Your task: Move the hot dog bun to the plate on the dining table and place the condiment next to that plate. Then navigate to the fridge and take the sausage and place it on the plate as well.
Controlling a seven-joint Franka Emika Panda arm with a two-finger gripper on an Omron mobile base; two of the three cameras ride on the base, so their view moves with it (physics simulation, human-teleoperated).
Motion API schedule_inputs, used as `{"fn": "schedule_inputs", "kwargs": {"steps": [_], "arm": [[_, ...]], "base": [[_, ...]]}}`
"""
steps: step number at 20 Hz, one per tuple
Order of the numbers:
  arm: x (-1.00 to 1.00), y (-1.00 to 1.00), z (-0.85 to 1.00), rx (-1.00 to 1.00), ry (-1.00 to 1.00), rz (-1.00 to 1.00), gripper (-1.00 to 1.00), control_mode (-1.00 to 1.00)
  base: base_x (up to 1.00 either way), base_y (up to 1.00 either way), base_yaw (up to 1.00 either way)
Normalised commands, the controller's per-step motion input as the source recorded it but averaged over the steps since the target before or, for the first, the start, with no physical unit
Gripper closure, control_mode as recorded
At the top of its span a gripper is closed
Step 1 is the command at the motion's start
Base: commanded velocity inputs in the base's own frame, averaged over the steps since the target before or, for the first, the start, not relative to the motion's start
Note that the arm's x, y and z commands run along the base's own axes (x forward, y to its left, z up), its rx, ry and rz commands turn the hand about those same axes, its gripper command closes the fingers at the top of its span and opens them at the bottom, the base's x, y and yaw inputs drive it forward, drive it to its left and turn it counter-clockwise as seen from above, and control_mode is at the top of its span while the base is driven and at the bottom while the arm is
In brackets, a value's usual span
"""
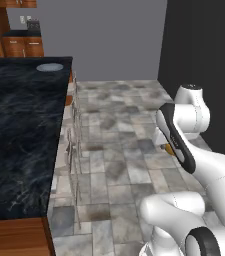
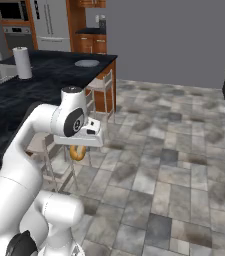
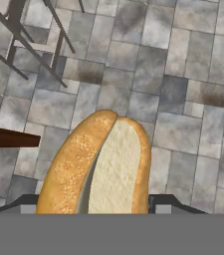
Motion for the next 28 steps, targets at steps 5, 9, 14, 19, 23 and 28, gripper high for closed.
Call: {"fn": "schedule_inputs", "kwargs": {"steps": [5,9,14,19,23,28], "arm": [[0.0,0.0,0.0,0.0,0.0,0.0,1.0,1.0],[0.0,0.0,0.0,0.0,0.0,0.0,1.0,1.0],[0.0,0.0,0.0,0.0,0.0,0.0,1.0,1.0],[0.0,0.0,0.0,0.0,0.0,0.0,1.0,1.0],[0.0,0.0,0.0,0.0,0.0,0.0,1.0,1.0],[0.0,0.0,0.0,0.0,0.0,0.0,1.0,1.0]], "base": [[1.0,-0.98,0.32],[1.0,-0.92,0.33],[1.0,-0.85,0.35],[1.0,-0.77,0.39],[1.0,-0.69,0.44],[0.99,-0.6,0.5]]}}
